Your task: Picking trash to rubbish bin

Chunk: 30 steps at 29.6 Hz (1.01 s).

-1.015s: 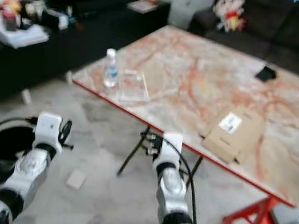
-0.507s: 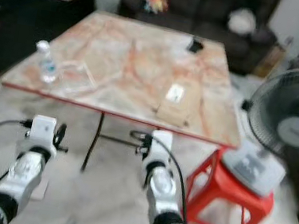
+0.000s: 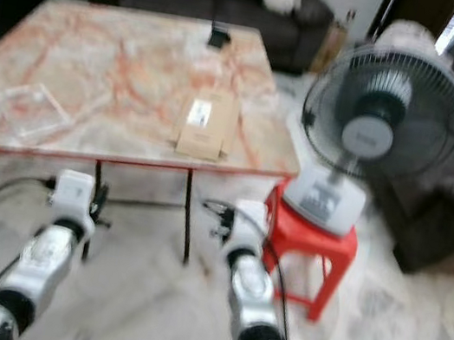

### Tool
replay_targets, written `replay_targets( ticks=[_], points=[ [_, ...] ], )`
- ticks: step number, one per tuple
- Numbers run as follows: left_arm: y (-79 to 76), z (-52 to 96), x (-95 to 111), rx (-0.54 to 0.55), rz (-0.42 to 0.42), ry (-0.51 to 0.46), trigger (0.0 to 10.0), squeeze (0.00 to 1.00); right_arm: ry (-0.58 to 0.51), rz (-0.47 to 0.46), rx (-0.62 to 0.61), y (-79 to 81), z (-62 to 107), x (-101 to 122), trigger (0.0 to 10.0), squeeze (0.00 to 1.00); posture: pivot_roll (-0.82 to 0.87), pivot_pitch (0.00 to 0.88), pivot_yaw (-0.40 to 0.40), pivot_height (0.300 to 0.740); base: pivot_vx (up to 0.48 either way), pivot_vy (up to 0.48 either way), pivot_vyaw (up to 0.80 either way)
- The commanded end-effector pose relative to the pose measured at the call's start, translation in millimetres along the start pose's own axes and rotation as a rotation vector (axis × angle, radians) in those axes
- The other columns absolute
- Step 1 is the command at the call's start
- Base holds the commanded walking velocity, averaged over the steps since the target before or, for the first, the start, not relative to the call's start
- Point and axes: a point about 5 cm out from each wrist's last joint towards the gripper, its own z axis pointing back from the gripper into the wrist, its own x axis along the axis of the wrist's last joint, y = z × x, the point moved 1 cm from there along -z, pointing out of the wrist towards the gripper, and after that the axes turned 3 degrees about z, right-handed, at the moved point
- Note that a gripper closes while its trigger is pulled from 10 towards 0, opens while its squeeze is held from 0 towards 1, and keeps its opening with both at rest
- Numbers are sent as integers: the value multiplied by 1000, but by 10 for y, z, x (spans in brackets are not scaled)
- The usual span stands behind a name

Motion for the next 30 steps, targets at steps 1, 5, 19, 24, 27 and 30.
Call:
replay_targets(
  ticks=[1, 5, 19, 24, 27, 30],
  points=[
    [54, 1, -9, 6, -13, 13, 10000, 0, -31, -15, 24, 93, -33, 74, 10000, 0, 41, 0, -9, 740, 0, 0, 0],
    [54, -1, -3, 6, -11, 11, 10000, 0, -31, -9, 36, 109, -33, 75, 10000, 0, 40, 0, -8, 740, 0, 0, 0],
    [61, -7, 12, 9, -18, 4, 10000, 0, -45, 2, 33, 111, -37, 96, 10000, 0, 42, 0, -10, 740, 327, 0, 314],
    [66, -6, 12, 9, -19, 4, 10000, 0, -44, 5, 38, 119, -37, 95, 10000, 0, 42, 0, -9, 740, 385, 0, 0],
    [67, -7, 14, 10, -18, 3, 10000, 0, -41, 10, 38, 120, -35, 88, 10000, 0, 43, 0, -9, 740, 386, 0, 0],
    [67, -8, 15, 9, -18, 3, 10000, 0, -41, 8, 38, 122, -35, 88, 10000, 0, 43, 0, -9, 740, 385, 0, 0]
  ],
)
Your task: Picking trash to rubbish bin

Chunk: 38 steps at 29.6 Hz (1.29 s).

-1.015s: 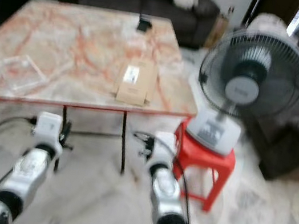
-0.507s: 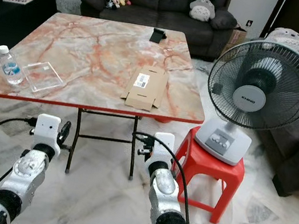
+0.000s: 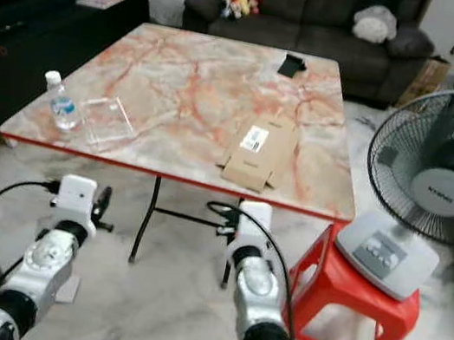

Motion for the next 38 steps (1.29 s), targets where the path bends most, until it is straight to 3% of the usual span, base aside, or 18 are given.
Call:
replay_targets(
  ticks=[1, 33, 38],
  points=[
    [67, -13, 21, 11, -14, 1, 10000, 0, -21, -12, 18, 85, -31, 58, 10000, 0, 43, 0, -9, 740, 386, 0, 0],
    [62, -18, 32, 11, -10, -4, 10000, 0, -40, -21, 34, 119, -45, 97, 10000, 0, 44, 0, -11, 740, 384, 0, 0],
    [60, -15, 38, 12, 0, -12, 10000, 0, -44, -23, 36, 124, -47, 106, 10000, 0, 44, 0, -11, 740, 67, 0, 0]
  ],
)
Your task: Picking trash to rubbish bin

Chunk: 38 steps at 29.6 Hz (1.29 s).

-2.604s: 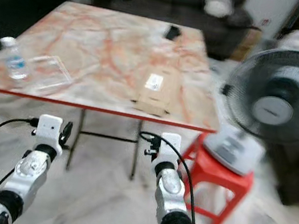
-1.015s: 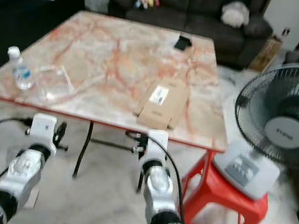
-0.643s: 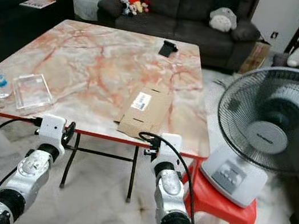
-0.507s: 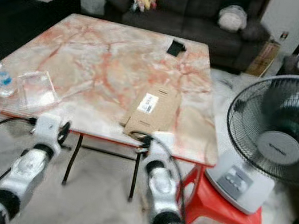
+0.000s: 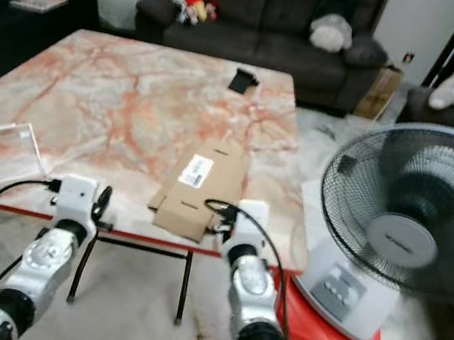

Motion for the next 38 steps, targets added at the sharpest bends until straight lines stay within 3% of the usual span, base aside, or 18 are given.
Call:
replay_targets(
  ticks=[1, 38],
  points=[
    [-82, -25, 51, -22, 11, -23, 10000, 0, -12, 9, -35, -134, 7, 31, 10000, 0, 44, 0, -11, 740, 0, 0, 0],
    [-65, -6, 9, -26, 7, 0, 10000, 0, -24, 48, 32, -16, -51, 110, 10000, 0, 47, 0, -15, 740, 0, 0, 24]
  ],
)
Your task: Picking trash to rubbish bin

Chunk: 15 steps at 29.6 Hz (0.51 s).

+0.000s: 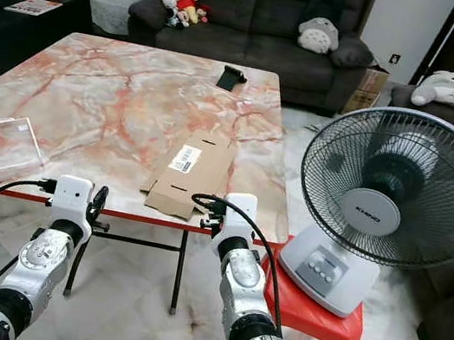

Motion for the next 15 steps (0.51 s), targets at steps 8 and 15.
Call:
replay_targets(
  ticks=[8, 15],
  points=[
    [53, 15, -15, 17, -9, 7, 10000, 0, -20, 17, 33, 64, -34, 64, 10000, 0, 48, 0, -17, 740, 0, 0, 455],
    [55, 15, -13, 16, -10, 6, 10000, 0, -16, 25, 36, 68, -30, 53, 10000, 0, 49, 0, -17, 740, 0, 0, 0]
  ],
)
